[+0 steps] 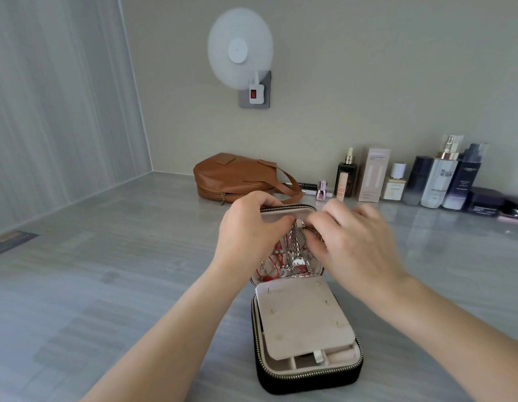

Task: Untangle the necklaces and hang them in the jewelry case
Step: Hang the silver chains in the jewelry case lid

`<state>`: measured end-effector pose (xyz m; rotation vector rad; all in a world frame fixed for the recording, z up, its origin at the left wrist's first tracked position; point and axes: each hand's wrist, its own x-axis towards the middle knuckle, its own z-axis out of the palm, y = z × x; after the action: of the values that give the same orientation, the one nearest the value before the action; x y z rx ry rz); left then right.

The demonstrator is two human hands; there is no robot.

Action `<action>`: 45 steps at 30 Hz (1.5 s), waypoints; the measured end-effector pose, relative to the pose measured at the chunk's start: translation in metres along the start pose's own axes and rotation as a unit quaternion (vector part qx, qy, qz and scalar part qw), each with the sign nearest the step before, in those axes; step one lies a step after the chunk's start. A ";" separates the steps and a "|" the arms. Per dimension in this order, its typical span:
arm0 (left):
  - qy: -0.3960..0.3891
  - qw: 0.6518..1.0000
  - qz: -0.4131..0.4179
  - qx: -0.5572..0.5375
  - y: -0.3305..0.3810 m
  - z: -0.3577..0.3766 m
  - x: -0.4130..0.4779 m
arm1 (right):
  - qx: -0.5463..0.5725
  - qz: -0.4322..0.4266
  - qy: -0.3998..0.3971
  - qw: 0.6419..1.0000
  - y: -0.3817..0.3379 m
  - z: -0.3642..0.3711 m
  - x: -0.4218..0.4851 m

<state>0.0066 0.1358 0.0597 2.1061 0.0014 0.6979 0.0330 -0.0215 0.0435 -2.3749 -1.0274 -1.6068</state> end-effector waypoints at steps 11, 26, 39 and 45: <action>0.005 1.000 0.004 0.009 0.000 0.001 0.000 | 0.029 -0.034 0.004 0.999 -0.001 0.005 -0.002; 0.009 1.000 0.011 0.014 0.003 -0.001 -0.003 | 0.079 0.066 0.013 0.995 -0.004 0.002 0.005; -0.011 0.997 0.038 0.061 0.007 -0.005 -0.006 | 0.064 0.047 0.021 0.997 -0.003 0.004 0.007; 0.007 0.998 0.035 0.046 0.010 -0.003 -0.008 | 0.038 0.035 0.047 0.998 -0.003 0.002 0.010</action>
<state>-0.0044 0.1303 0.0643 2.1986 -0.0328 0.7658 0.0352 -0.0137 0.0508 -2.2372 -0.9587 -1.6075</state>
